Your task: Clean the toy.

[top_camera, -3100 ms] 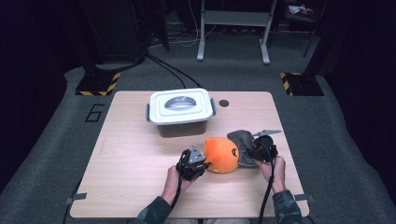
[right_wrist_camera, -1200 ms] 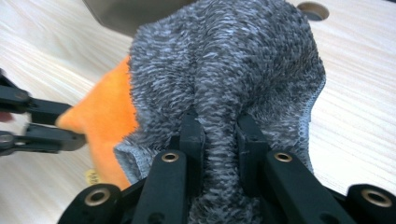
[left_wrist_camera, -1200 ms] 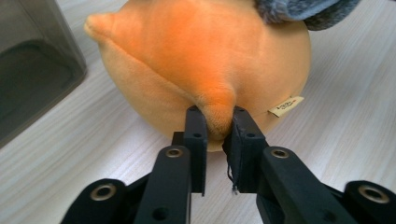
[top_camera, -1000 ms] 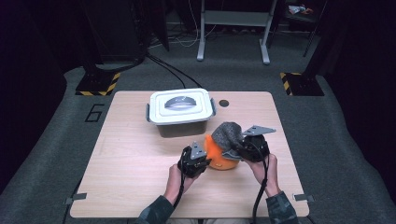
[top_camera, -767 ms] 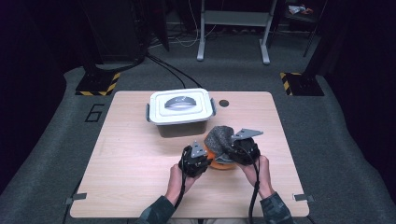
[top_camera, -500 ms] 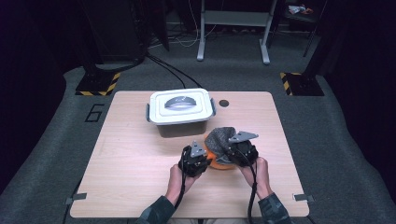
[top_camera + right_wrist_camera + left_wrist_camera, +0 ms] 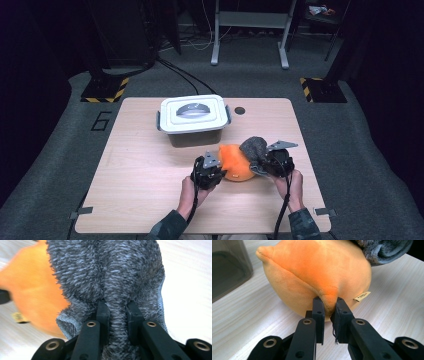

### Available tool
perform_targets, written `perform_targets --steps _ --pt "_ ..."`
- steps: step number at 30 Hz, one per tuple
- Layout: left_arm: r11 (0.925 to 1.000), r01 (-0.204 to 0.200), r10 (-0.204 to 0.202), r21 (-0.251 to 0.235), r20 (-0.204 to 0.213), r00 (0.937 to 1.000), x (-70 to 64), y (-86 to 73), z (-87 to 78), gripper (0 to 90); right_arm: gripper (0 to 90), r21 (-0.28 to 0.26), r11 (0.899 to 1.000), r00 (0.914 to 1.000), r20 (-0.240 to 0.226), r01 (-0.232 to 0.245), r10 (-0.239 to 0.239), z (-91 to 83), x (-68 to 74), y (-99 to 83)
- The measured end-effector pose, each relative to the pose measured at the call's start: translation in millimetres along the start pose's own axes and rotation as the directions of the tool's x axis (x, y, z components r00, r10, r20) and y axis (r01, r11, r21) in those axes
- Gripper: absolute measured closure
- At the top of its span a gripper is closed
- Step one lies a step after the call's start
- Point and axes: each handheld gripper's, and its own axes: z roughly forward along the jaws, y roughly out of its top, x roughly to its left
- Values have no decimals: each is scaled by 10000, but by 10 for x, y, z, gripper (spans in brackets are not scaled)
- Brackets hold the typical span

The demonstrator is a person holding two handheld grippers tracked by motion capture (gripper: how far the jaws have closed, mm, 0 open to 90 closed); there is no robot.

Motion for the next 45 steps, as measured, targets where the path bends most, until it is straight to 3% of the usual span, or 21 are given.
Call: perform_targets --steps 4,7,10,12,19,22,24,26,32,38,45 --pt "10000 -12 12 -15 1 10000 9 -5 2 809 765 373 9986 9991 220 -373 365 100 -107 -85" --pt "10000 -69 70 -34 52 10000 9 -7 0 809 765 508 9971 9983 130 -571 565 127 -167 -124" --pt "9999 -112 113 -82 106 9999 18 -13 -5 809 765 176 9974 9976 66 -695 694 15 -158 -89" --pt "9999 -124 125 -109 113 9999 19 -15 -5 809 764 -181 9986 9987 -72 -502 500 -94 -124 -30" --pt "9996 -249 251 -126 132 9996 6 -3 -5 808 764 -961 9941 9954 -761 500 -574 -346 256 252" --pt "9995 -277 279 -141 166 9995 4 1 -4 809 763 -1000 9887 9859 -1137 1114 -1226 -308 473 331" --pt "9995 -302 303 -81 182 9994 1 5 -9 809 763 -780 9857 9813 -1104 1494 -1575 -228 575 345" --pt "9995 -299 300 -63 183 9994 -3 3 -8 809 763 -565 9867 9830 -942 1525 -1573 -139 631 333" --pt "9997 -204 207 -116 266 9994 -5 -13 -1 808 764 -517 9872 9843 -846 1510 -1549 -90 551 280" --pt "9998 -177 181 -121 283 9994 -9 -17 1 808 763 -358 9947 9941 -474 959 -975 -129 375 209" --pt "9998 -167 171 -133 286 9994 -9 -17 4 809 763 -84 9993 9993 53 361 -361 -70 113 70"
